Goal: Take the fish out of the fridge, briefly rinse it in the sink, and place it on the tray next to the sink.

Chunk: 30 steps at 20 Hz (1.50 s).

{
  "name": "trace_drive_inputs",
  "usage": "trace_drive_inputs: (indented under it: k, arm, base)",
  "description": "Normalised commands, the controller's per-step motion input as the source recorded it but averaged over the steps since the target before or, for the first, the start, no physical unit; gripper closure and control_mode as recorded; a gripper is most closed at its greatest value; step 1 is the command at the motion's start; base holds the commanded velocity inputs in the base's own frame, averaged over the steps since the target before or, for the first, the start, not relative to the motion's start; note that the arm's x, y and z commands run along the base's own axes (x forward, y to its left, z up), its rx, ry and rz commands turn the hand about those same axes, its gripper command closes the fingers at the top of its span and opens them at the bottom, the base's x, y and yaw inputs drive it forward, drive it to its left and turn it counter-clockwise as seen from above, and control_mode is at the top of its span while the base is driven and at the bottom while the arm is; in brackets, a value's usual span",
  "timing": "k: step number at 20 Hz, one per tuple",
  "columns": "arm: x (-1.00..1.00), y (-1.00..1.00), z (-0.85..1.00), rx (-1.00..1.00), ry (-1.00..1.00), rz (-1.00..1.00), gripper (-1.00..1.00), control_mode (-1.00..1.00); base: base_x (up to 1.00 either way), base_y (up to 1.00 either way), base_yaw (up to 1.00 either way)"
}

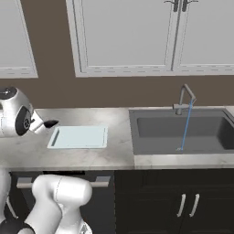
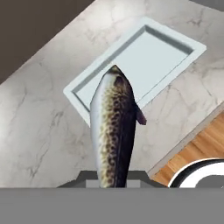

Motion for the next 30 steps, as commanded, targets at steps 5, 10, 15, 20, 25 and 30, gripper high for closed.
trace_drive_inputs:
  k: [5, 10, 15, 20, 25, 30]
  arm:
    - [0.49, -0.22, -0.09, 0.00, 0.20, -0.08, 1.00, -1.00]
    - [0.53, -0.65, -0.41, 0.00, 0.02, 0.00, 1.00, -1.00]
    - [0.45, -0.48, -0.57, -0.01, 0.00, 0.00, 1.00, -1.00]
    - [0.40, -0.06, -0.60, -0.01, 0.00, 0.00, 1.00, -1.00]
    - [0.26, 0.00, -0.55, 0.00, 0.00, 0.00, 1.00, -1.00]
    - [0.44, 0.00, -0.25, 0.00, 0.00, -0.04, 1.00, -1.00]
  base:
    - [0.00, 0.00, 0.00]
    - [0.00, 0.00, 0.00]
    - [0.00, 0.00, 0.00]
    - [0.00, 0.00, 0.00]
    - [0.00, 0.00, 0.00]
    - [0.00, 0.00, 0.00]
